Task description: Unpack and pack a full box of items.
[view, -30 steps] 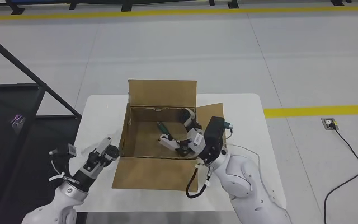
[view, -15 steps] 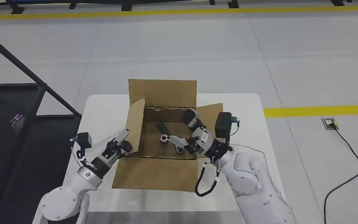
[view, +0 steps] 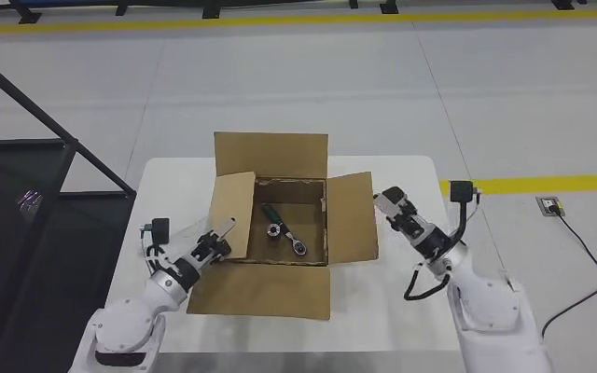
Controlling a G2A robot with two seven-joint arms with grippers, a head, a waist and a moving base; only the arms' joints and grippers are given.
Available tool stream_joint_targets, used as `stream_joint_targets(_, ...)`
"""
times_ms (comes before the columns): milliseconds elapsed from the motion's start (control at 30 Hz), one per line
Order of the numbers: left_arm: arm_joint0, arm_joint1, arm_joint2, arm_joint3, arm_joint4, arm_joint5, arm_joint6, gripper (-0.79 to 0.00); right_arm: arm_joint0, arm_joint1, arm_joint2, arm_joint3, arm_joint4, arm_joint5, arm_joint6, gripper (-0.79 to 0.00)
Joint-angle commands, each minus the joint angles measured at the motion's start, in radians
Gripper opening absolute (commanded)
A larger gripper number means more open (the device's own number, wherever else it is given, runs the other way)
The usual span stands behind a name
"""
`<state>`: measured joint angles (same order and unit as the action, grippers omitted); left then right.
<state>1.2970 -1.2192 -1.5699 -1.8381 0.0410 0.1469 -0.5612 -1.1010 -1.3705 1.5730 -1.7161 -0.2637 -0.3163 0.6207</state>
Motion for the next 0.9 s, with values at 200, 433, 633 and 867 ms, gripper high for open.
stream_joint_targets(200,-0.031,-0.001,0.027,0.033,0.004,0.040,0.046,0.000,0.073,0.020,0.031,0.164,0.080,0.085,0.134,0.000)
stream_joint_targets(433,-0.036,-0.002,0.034,0.045,-0.012,0.063,0.097,0.000,0.166,0.026,-0.015,0.294,0.145,0.049,0.205,0.000)
stream_joint_targets(633,-0.037,-0.004,0.041,0.050,-0.022,0.074,0.133,0.000,0.207,0.028,-0.061,0.313,0.279,-0.064,0.286,0.000)
stream_joint_targets(867,-0.037,-0.003,0.047,0.049,-0.028,0.081,0.147,0.000,0.247,0.030,-0.123,0.317,0.380,-0.101,0.358,0.000)
